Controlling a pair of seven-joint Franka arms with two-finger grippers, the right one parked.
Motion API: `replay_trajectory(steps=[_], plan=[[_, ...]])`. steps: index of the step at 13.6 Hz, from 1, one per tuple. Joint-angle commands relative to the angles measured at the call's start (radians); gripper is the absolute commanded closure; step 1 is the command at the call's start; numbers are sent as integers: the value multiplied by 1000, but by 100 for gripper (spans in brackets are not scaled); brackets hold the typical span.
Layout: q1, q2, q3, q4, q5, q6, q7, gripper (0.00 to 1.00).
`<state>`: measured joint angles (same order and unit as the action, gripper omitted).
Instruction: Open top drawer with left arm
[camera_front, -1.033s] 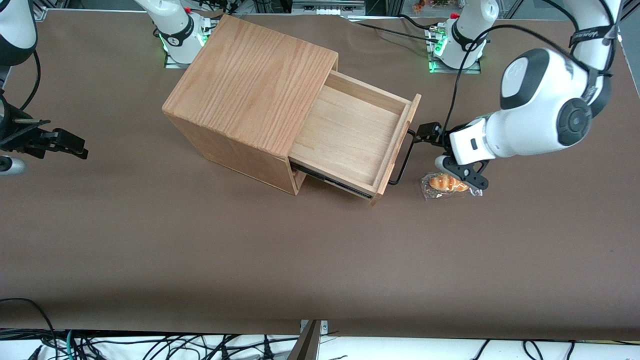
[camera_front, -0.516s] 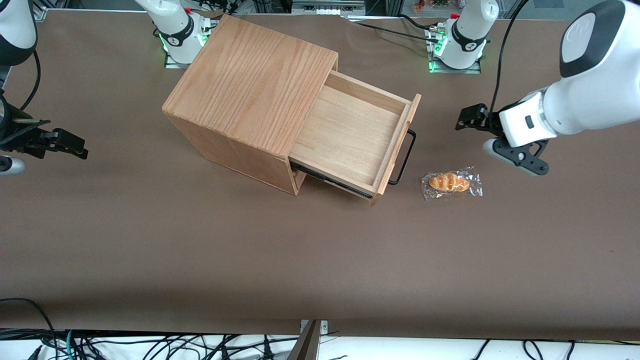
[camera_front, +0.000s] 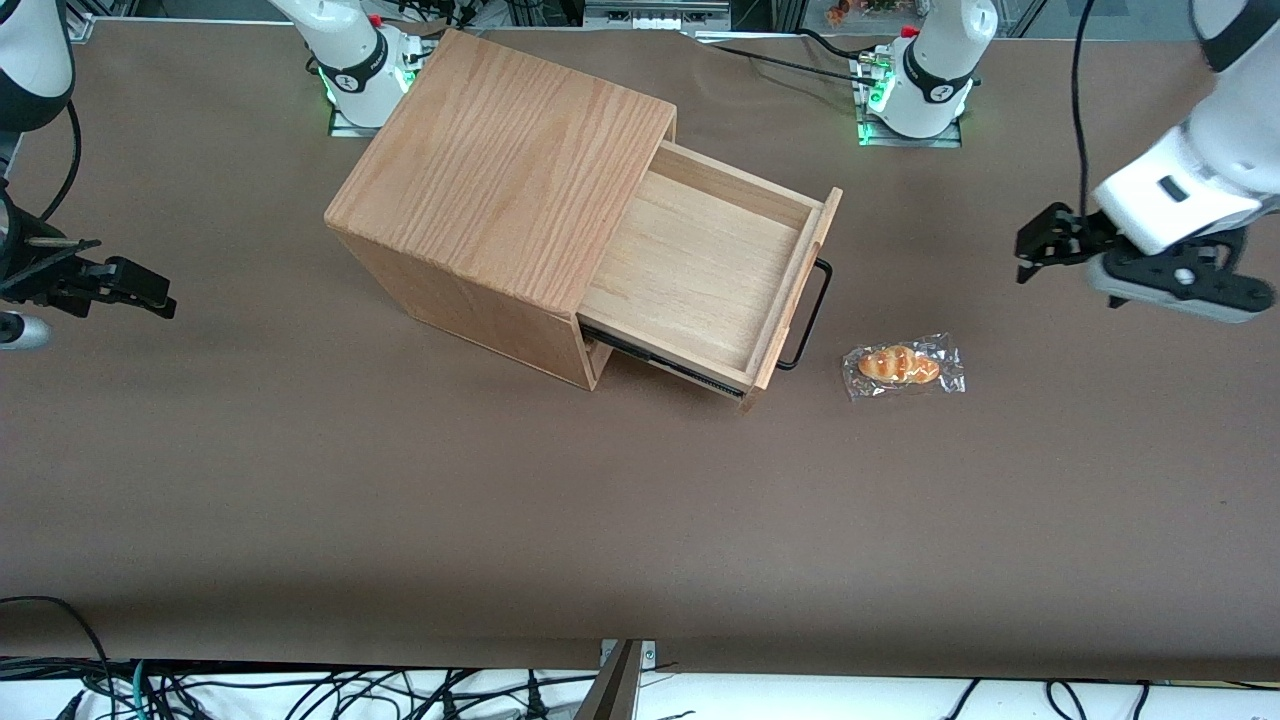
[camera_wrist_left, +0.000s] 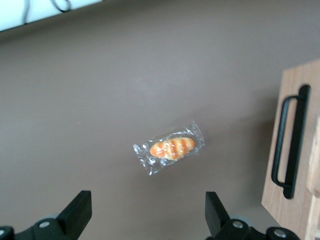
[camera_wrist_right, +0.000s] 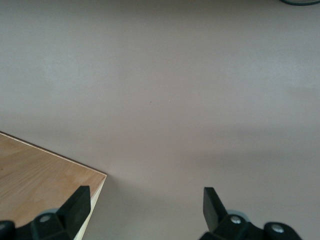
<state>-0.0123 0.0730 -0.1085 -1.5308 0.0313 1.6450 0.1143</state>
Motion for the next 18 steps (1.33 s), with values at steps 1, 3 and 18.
replay_trajectory(steps=[1, 3, 18], plan=[[-8, -53, 9, -72, 7, 21, -92, 0], [-6, -58, 9, -81, -19, 7, -120, 0], [0, -56, 9, -72, -65, -65, -147, 0]])
